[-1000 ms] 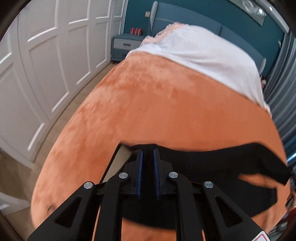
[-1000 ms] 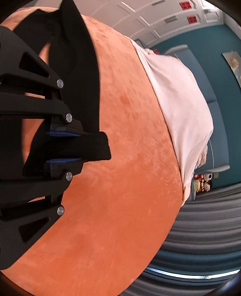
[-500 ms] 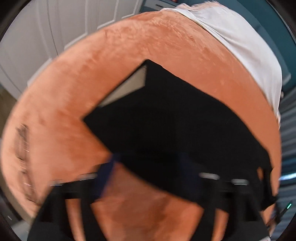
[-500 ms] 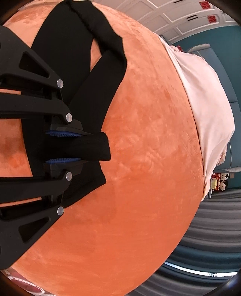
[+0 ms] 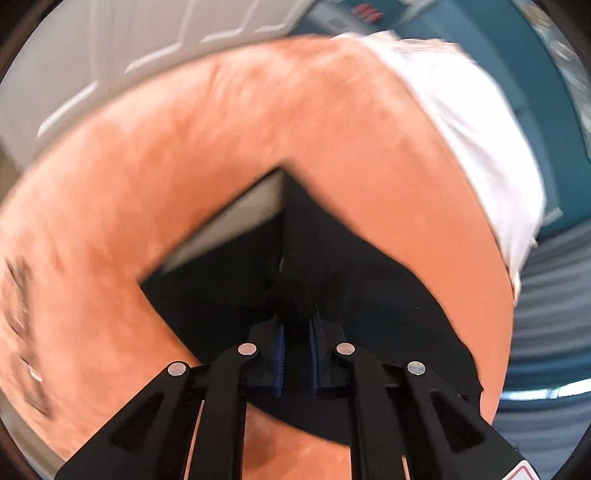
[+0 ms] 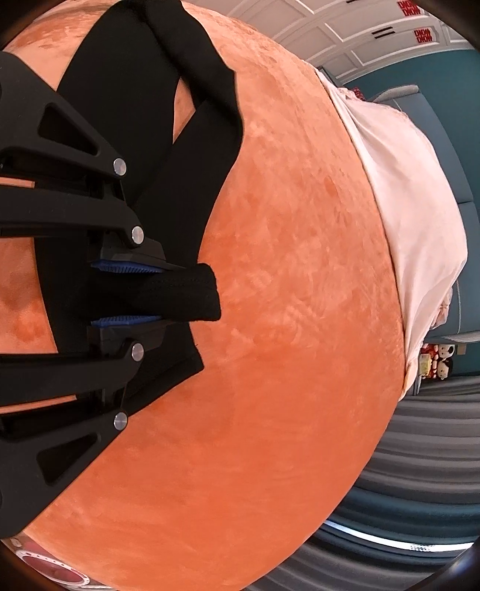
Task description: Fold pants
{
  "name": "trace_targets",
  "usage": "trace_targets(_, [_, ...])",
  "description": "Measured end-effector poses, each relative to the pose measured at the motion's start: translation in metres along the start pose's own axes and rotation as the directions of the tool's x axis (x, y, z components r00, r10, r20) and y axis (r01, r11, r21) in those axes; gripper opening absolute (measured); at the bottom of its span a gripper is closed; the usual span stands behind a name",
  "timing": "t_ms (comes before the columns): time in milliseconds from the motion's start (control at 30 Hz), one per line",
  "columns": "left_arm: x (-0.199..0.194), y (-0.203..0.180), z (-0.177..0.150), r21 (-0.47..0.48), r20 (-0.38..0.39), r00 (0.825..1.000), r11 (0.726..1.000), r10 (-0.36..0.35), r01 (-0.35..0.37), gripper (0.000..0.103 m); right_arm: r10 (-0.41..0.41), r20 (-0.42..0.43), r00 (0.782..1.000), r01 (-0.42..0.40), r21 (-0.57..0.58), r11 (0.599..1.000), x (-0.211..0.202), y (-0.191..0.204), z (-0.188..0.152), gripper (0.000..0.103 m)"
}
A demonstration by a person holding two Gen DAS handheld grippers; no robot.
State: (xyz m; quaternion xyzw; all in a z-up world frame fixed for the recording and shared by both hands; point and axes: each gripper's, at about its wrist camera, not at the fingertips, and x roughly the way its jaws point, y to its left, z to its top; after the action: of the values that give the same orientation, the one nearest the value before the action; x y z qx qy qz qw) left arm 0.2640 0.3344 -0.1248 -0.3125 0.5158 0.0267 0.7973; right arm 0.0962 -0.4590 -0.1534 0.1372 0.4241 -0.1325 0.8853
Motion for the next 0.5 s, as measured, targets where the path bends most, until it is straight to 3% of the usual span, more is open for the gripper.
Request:
trace_targets(67, [-0.016,-0.006,0.000,0.096,0.016,0.998,0.993,0.067,-0.068,0.009,0.006,0.005,1.000,-0.006,-0.010,1.000,-0.003,-0.002,-0.002,0.017])
trace_targets(100, [-0.014,-0.006,-0.002,0.140,0.010,0.991,0.981,0.133,-0.133,0.009,0.000,-0.001,1.000,0.000,-0.016,1.000,-0.001,-0.002,-0.005,0.017])
trace_targets(167, [-0.002,0.008,-0.008,0.165,-0.042,0.976,0.965,0.214,-0.204,0.011,-0.025,-0.027,0.999,0.024,-0.037,0.999,0.009,-0.004,-0.013,0.017])
trace_targets(267, [0.039,0.035,-0.024,0.165,-0.125,0.931,0.933,0.343,-0.321,0.013,-0.039,-0.052,0.998,0.038,-0.028,0.999,0.021,-0.007,-0.021,0.017])
trace_targets(333, [0.038,0.034,-0.034,0.174,-0.086,0.921,0.916,0.379,-0.361,0.014,-0.034,-0.055,0.998,0.034,-0.009,0.999,0.025,-0.010,-0.023,0.017])
trace_targets(500, [0.028,-0.009,-0.037,0.270,0.037,0.875,0.838,0.483,-0.474,0.016,-0.025,-0.030,0.999,0.025,-0.012,1.000,0.019,-0.010,-0.002,0.017])
